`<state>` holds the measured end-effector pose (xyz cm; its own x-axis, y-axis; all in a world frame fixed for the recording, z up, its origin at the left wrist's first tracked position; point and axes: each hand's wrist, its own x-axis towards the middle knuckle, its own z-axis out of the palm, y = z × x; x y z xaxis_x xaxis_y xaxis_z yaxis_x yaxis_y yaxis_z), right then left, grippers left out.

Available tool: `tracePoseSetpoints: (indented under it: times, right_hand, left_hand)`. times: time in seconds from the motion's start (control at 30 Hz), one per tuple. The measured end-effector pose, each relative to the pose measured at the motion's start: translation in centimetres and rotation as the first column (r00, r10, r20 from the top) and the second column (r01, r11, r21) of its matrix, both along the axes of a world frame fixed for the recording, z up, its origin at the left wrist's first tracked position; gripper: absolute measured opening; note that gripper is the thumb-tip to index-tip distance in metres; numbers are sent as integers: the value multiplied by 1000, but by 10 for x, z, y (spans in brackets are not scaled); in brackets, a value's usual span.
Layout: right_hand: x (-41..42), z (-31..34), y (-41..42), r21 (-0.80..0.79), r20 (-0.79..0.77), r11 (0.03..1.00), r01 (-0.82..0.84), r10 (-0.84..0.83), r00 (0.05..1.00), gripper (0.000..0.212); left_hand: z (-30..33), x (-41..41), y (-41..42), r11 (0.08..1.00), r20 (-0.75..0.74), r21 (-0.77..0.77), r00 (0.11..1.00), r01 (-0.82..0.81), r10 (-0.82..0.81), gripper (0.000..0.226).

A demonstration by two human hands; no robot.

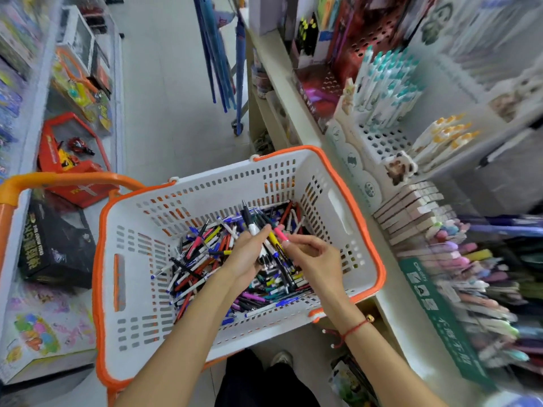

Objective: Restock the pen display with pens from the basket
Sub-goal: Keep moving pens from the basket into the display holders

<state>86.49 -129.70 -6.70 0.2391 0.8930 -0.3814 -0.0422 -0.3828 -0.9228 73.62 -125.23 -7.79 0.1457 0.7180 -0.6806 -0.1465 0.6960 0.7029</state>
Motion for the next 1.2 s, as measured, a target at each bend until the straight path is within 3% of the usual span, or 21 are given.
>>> tracePoseSetpoints:
  times: [0.07, 0.17, 0.33, 0.47, 0.6, 0.77, 0.97, 1.1, 1.2]
  right_hand:
    - [11, 6, -1, 56, 210, 998, -28, 16, 978, 8]
    - [28, 18, 0, 84, 514, 994, -70, 16, 857, 6]
    - [61, 54, 6, 32, 676, 994, -100, 52, 735, 8]
    - [89, 76, 9, -17, 693, 1000, -6, 17, 721, 8]
    - [117, 98, 1, -23, 643, 997, 79, -46, 764, 13]
    - [145, 122, -25, 80, 549, 940, 333, -320, 772, 17]
    - [175, 149, -63, 184, 482, 843, 506, -526, 701, 22]
    - [194, 158, -83, 238, 534, 767, 596, -616, 579, 15]
    - [205, 169, -96, 132, 526, 819, 558, -535, 661, 16]
  left_hand:
    - [13, 14, 2, 997, -29, 52, 998, 53, -51, 42]
    - [31, 32, 9, 970, -48, 142, 980, 199, -194, 33]
    - [53, 69, 28, 915, -75, 250, 949, 316, -307, 28]
    - [69, 103, 44, 841, -104, 305, 893, 448, -438, 24]
    - [89, 136, 52, 783, -71, 339, 844, 522, -532, 19]
    - [115, 178, 48, 749, 116, 333, 764, 573, -635, 16]
    - [142, 224, 27, 568, 123, 326, 562, 756, -818, 16]
    - [151, 244, 11, 470, 147, 365, 449, 804, -881, 18]
    - [153, 255, 2, 388, 131, 374, 367, 842, -921, 20]
